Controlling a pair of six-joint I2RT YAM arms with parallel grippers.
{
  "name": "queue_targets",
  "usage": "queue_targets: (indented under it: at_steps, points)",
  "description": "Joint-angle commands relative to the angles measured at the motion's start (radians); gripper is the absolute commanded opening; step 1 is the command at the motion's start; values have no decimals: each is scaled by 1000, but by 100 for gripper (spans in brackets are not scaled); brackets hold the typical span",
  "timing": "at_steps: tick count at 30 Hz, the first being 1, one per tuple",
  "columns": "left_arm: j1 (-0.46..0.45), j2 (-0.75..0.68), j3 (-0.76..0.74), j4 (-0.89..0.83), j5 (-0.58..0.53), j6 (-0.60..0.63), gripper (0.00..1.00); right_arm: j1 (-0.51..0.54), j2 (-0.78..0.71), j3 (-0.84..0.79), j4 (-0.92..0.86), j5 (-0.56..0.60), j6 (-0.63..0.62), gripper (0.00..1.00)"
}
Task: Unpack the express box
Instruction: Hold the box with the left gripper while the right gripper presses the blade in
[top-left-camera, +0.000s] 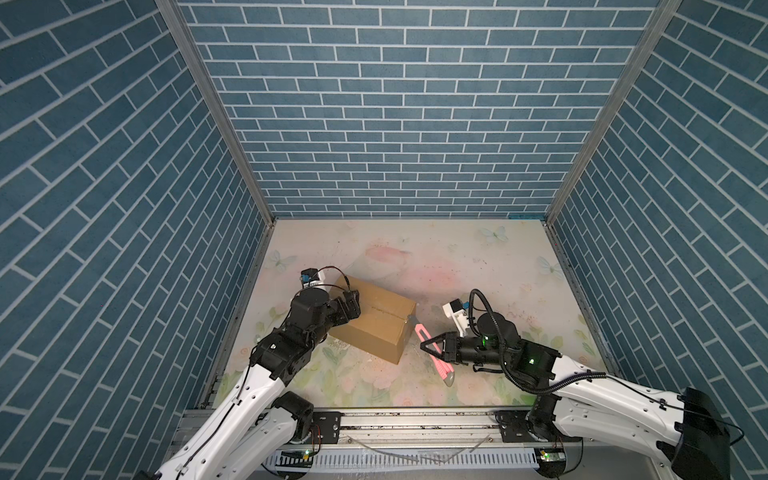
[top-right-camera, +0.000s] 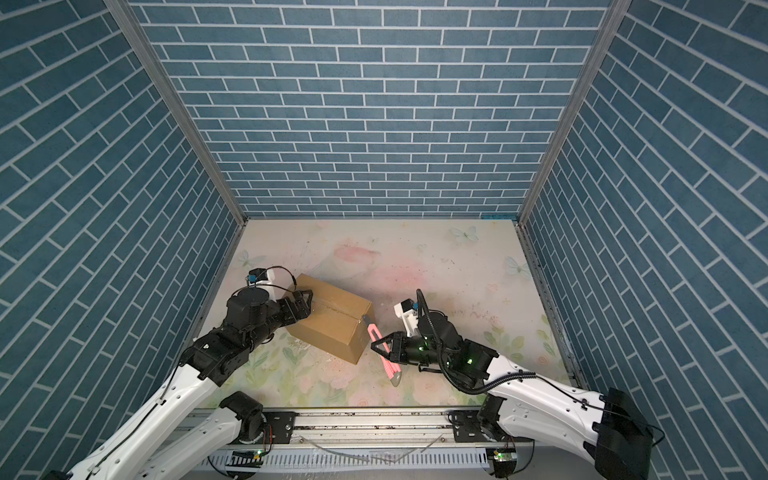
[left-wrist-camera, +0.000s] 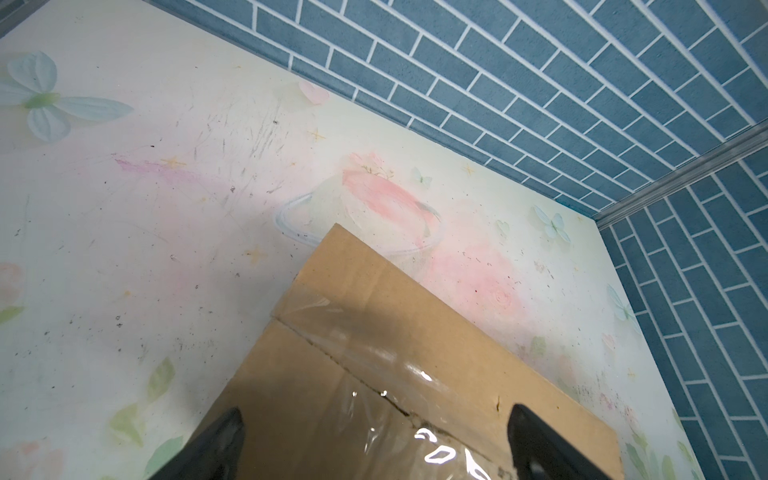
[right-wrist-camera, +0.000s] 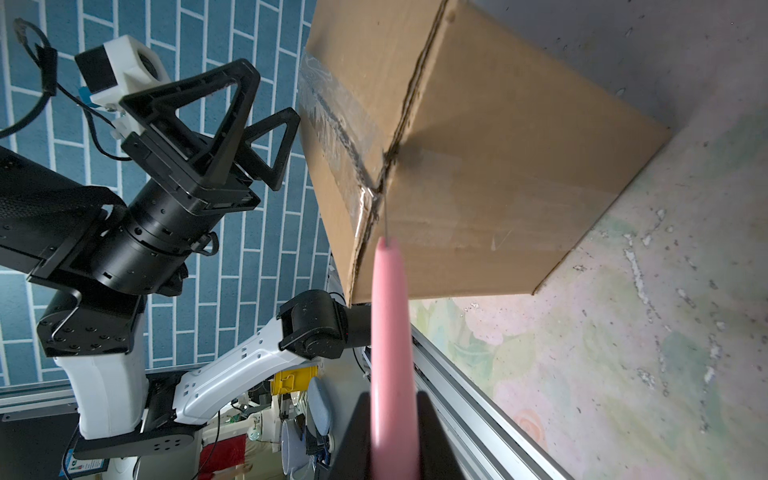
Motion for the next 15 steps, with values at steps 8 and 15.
queue_targets:
  at_steps: [8, 15]
  points:
    - [7, -6, -15, 7, 2, -6, 100, 13, -36, -38, 3, 6, 36, 0]
    - [6, -5, -9, 7, 4, -6, 100, 15, -16, -38, 35, -7, 33, 0]
